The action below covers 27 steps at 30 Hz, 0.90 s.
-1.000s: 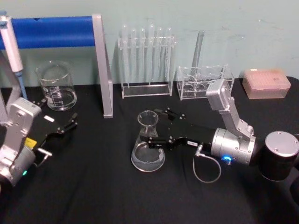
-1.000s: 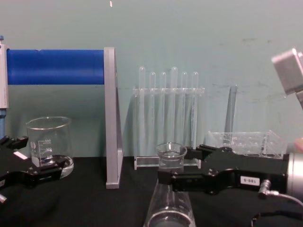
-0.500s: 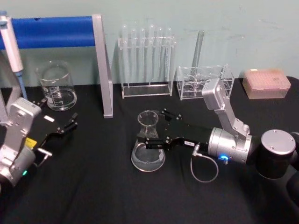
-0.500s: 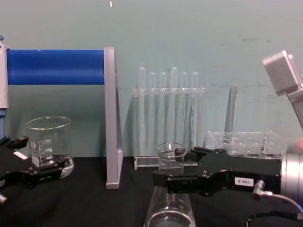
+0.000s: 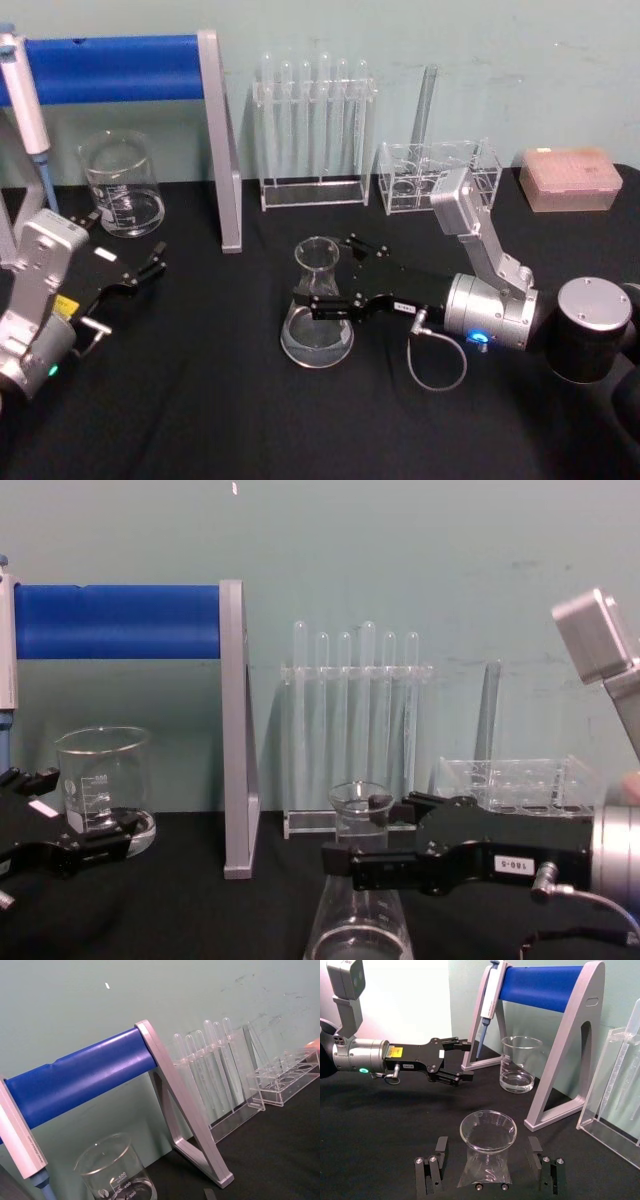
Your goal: Grasp the erlenmeyer flask with one hand, shake it three times, then place it back.
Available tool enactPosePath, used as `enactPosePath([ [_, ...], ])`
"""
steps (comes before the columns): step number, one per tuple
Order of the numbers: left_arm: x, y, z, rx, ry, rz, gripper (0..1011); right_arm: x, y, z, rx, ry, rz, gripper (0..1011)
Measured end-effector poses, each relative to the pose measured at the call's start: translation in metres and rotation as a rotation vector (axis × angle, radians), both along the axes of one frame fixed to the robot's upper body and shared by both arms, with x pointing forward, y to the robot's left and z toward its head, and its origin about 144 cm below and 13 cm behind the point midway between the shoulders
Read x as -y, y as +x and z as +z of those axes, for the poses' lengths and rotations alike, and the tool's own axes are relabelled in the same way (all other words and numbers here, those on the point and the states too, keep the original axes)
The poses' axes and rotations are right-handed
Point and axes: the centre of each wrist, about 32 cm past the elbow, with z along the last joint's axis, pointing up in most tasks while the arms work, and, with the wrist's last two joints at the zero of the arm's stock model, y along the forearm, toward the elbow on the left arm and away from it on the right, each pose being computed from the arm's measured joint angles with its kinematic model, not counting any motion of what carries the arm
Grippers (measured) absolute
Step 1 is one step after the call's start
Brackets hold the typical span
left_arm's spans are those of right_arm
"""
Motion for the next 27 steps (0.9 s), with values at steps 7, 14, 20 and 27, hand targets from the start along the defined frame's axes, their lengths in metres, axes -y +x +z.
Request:
enactPosePath([
  [7,0.0000,0.0000,0.0000,0.000,0.000,0.000,1001,0.0003,-0.0001,0.0001,0.000,0.001,-0.001,1000],
  [14,0.0000,0.0000,0.0000,0.000,0.000,0.000,1001,0.0005,-0.0002,0.0002,0.001,0.001,-0.001,1000],
  [20,0.0000,0.0000,0.0000,0.000,0.000,0.000,1001,0.0004,-0.0003,0.0002,0.002,0.001,-0.001,1000],
  [27,0.0000,0.0000,0.0000,0.000,0.000,0.000,1001,0.0004,-0.0003,0.0002,0.002,0.002,-0.001,927],
])
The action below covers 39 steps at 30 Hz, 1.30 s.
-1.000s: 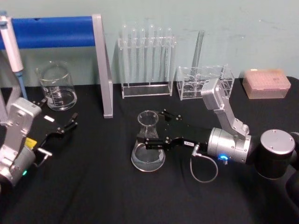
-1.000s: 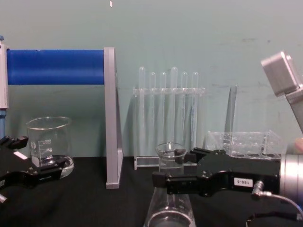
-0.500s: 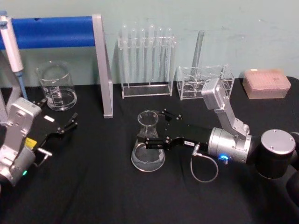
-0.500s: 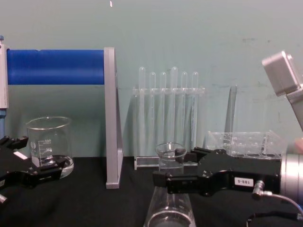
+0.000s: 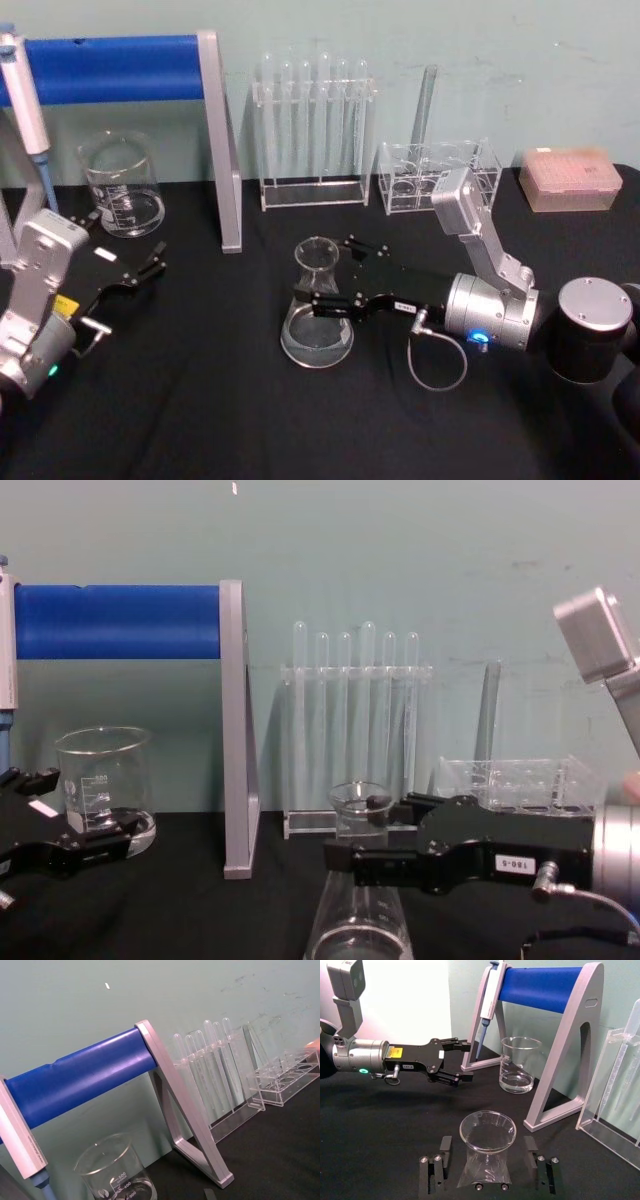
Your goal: Grasp the erlenmeyer flask with one hand, shake it three times, then place it back.
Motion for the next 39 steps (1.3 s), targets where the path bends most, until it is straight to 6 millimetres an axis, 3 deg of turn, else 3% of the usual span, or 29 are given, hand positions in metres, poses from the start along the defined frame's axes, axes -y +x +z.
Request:
enactPosePath([
  [16,0.000,0.000,0.000,0.000,0.000,0.000,1001,0.000,0.000,0.000,0.000,0.000,0.000,452],
  [30,0.000,0.000,0.000,0.000,0.000,0.000,1001,0.001,-0.001,0.001,0.004,0.003,-0.013,449],
  [39,0.000,0.000,0.000,0.000,0.000,0.000,1001,-0.002,-0.015,0.022,0.052,0.094,-0.170,449],
])
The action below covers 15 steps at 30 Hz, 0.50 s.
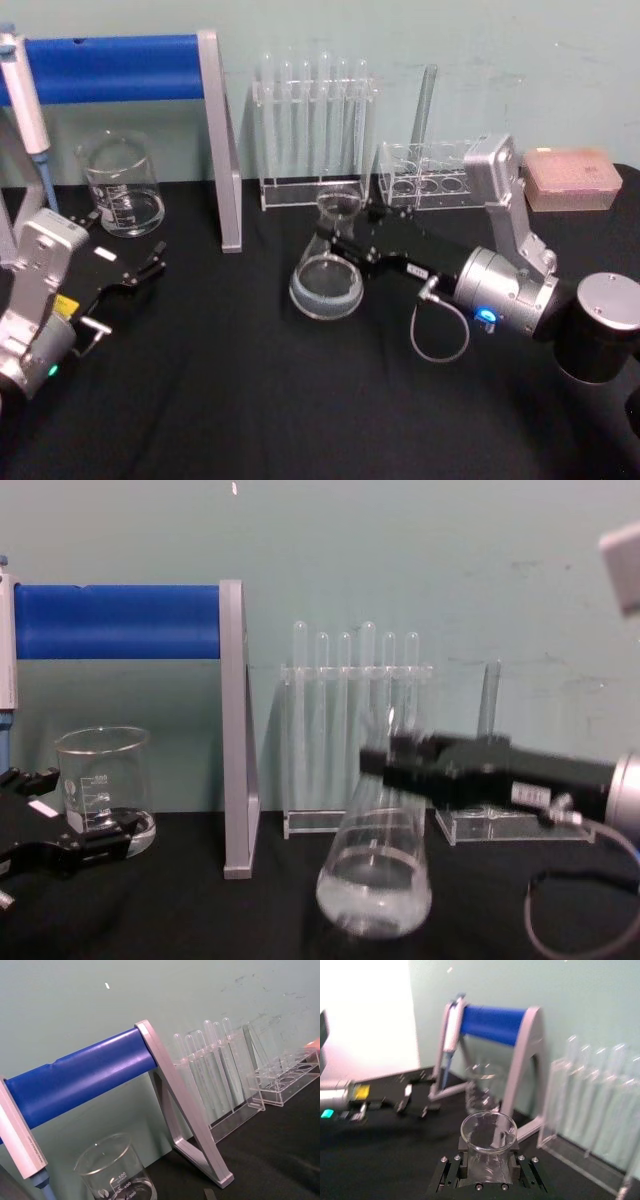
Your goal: Grasp the erlenmeyer flask with one hand, shake it three times, then place it back.
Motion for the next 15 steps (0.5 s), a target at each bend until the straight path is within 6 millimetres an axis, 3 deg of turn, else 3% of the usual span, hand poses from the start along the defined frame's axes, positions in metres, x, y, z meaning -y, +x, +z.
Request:
enactPosePath([
  [15,0.000,0.000,0.000,0.000,0.000,0.000,1001,-0.014,-0.047,0.040,-0.010,0.079,-0.364,449],
])
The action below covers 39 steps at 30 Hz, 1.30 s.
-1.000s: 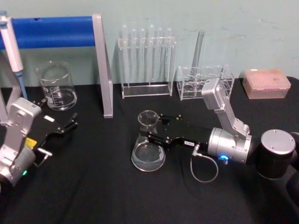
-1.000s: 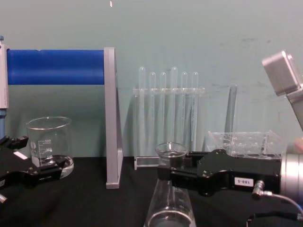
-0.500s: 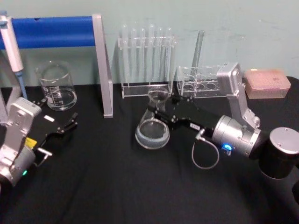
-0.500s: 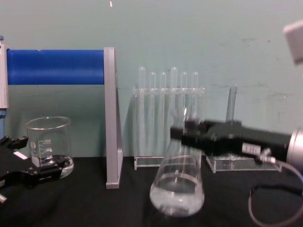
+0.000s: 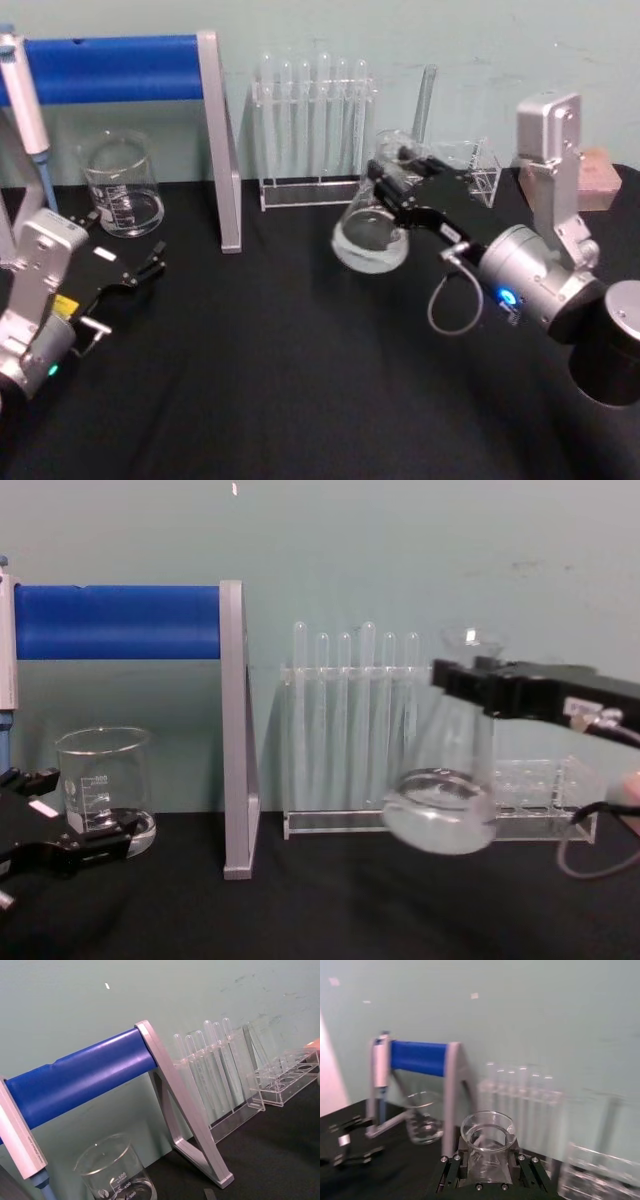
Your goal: Grasp the erlenmeyer flask with one hand, shake it three times, then place it back.
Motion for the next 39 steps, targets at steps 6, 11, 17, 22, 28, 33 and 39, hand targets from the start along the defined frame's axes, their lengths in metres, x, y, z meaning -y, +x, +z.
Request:
enactPosePath([
  [6,0.000,0.000,0.000,0.000,0.000,0.000,1001,-0.003,-0.013,0.002,-0.008,0.001,-0.122,449],
  [11,0.000,0.000,0.000,0.000,0.000,0.000,1001,-0.006,-0.020,0.001,-0.020,-0.012,-0.175,449],
  [17,0.000,0.000,0.000,0.000,0.000,0.000,1001,-0.011,-0.023,-0.001,-0.018,-0.036,-0.204,449],
  [22,0.000,0.000,0.000,0.000,0.000,0.000,1001,-0.017,-0.024,-0.001,-0.010,-0.049,-0.206,449],
  [28,0.000,0.000,0.000,0.000,0.000,0.000,1001,-0.029,-0.018,-0.002,0.000,-0.057,-0.125,449],
  [33,0.000,0.000,0.000,0.000,0.000,0.000,1001,-0.042,-0.012,-0.002,0.012,-0.063,-0.002,449],
  [39,0.000,0.000,0.000,0.000,0.000,0.000,1001,-0.061,-0.005,-0.003,0.019,-0.075,0.175,449],
])
